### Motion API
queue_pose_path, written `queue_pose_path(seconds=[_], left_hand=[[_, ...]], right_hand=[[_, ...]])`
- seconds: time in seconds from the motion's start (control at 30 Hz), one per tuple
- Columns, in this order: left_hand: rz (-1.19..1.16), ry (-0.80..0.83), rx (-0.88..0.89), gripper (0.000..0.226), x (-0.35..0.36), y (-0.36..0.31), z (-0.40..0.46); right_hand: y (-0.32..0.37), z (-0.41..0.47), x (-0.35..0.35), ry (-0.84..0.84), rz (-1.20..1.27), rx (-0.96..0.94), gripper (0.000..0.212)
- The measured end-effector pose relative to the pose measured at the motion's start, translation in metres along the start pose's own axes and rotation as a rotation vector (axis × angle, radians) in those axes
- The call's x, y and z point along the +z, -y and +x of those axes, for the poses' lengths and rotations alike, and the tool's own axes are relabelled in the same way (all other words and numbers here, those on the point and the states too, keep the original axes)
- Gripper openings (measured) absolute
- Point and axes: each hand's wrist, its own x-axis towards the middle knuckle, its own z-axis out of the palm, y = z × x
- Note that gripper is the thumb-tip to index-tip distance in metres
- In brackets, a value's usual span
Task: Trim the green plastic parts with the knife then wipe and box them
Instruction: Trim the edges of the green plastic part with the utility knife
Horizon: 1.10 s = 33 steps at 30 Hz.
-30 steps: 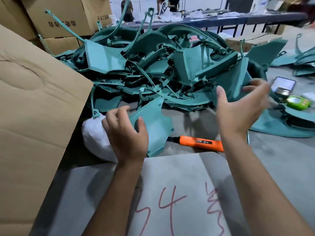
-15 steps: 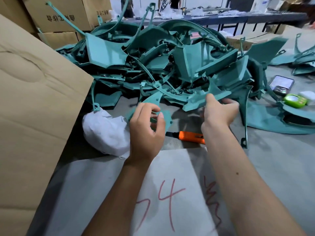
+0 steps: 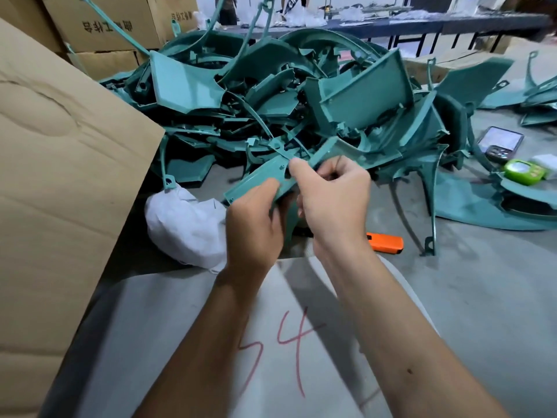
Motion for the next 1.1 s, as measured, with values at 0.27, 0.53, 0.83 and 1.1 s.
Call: queue_pose_path(seconds=[0.27, 0.53, 0.83, 1.1], left_hand=[[-0.850, -0.297, -0.717, 0.007, -0.036, 0.018, 0.023], [-1.390, -0.364, -0.964, 0.023, -0.064, 0.041, 0.022], [-1.095, -0.106, -0.908, 0.043, -0.046, 0.031, 0.005], [-1.078, -0.500, -0.927, 0.023, -0.035, 0.027, 0.000]], right_hand=[[-0.029, 0.021, -0.043, -0.007, -0.555, -0.678, 0.040], [-0.059, 0.042, -0.069, 0.529, -1.284, -0.155, 0.052], [-0.050, 0.042, -0.074, 0.283, -1.106, -0.297, 0.037], [-0.047, 0.017, -0.051, 0.059, -0.879, -0.563, 0.047]])
